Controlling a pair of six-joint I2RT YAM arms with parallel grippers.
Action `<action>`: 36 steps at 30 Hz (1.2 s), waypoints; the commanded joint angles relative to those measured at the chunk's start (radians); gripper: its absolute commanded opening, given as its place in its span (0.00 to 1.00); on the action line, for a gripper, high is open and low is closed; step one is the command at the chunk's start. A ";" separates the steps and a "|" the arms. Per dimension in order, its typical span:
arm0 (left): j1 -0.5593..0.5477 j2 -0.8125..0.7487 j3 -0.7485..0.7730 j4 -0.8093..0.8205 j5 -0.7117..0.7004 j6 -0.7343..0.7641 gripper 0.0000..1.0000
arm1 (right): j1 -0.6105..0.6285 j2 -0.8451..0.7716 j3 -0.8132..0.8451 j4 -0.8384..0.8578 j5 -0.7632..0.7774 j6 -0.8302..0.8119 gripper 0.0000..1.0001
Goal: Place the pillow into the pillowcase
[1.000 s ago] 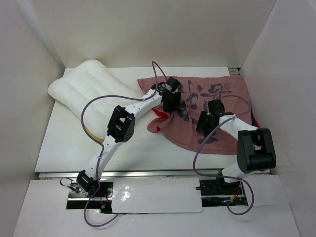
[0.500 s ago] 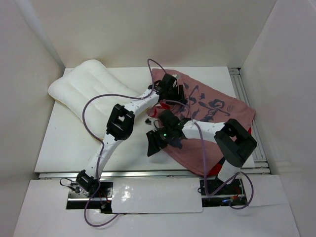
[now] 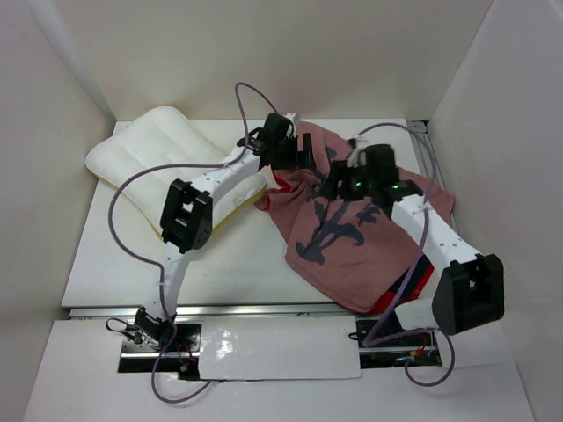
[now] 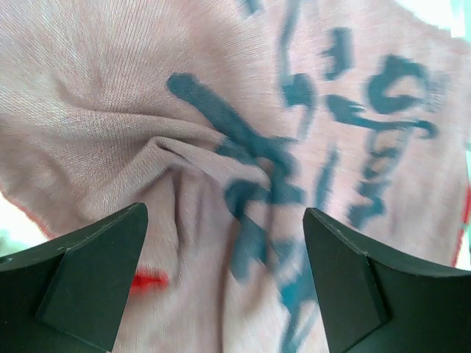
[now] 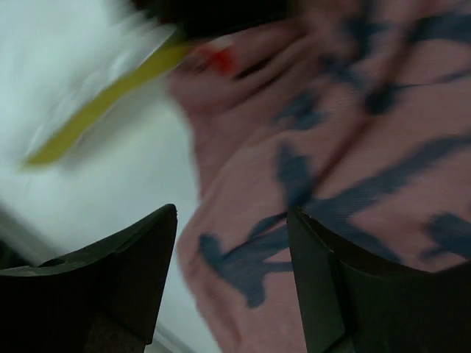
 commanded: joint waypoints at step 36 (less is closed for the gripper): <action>-0.037 0.336 0.359 -0.245 -0.098 -0.028 0.24 | -0.297 0.298 -0.208 0.025 0.161 0.353 0.84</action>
